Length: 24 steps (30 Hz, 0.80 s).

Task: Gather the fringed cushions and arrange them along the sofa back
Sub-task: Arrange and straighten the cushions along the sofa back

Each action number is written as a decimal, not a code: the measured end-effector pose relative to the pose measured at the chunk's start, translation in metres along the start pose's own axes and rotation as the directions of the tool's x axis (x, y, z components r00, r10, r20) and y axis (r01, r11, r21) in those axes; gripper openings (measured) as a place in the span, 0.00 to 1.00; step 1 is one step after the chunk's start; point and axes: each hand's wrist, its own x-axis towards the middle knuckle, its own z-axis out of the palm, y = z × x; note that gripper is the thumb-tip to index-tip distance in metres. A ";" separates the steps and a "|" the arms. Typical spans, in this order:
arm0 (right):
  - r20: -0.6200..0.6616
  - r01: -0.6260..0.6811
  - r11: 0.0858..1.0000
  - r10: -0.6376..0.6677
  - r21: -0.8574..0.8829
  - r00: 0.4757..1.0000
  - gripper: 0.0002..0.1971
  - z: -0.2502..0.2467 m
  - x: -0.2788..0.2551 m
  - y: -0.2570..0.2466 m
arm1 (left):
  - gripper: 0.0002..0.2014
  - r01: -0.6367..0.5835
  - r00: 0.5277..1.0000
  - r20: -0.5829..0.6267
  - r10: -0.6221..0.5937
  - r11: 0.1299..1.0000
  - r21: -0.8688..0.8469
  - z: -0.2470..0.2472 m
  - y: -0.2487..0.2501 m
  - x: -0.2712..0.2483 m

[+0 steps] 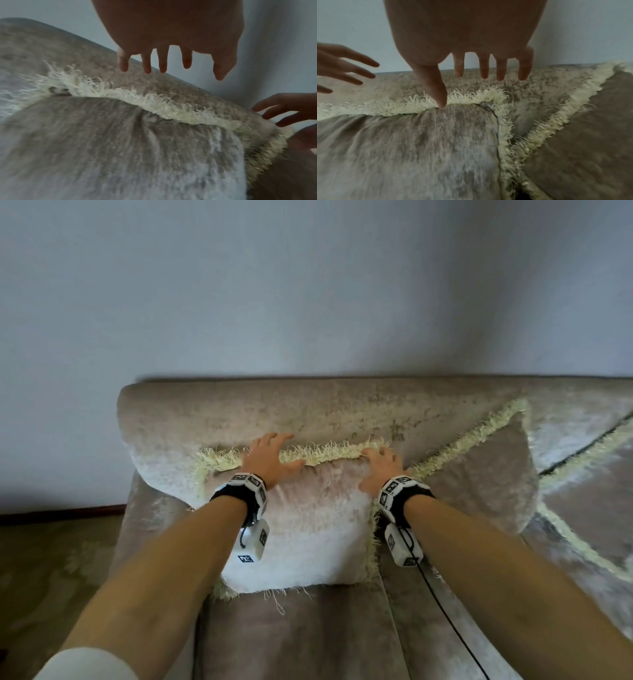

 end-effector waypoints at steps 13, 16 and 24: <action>-0.044 -0.161 0.974 0.169 0.158 0.985 0.42 0.002 -0.074 0.115 | 0.36 -0.137 0.988 0.089 0.129 0.987 0.083 0.039 0.087 -0.041; -0.051 -0.154 0.976 0.163 0.157 0.985 0.45 -0.006 -0.088 0.149 | 0.37 -0.133 0.990 0.062 0.128 0.988 0.080 0.048 0.115 -0.056; -0.096 -0.136 0.972 0.156 0.191 0.983 0.42 -0.014 -0.131 0.274 | 0.38 -0.052 0.996 -0.067 0.052 0.999 -0.003 0.115 0.224 -0.119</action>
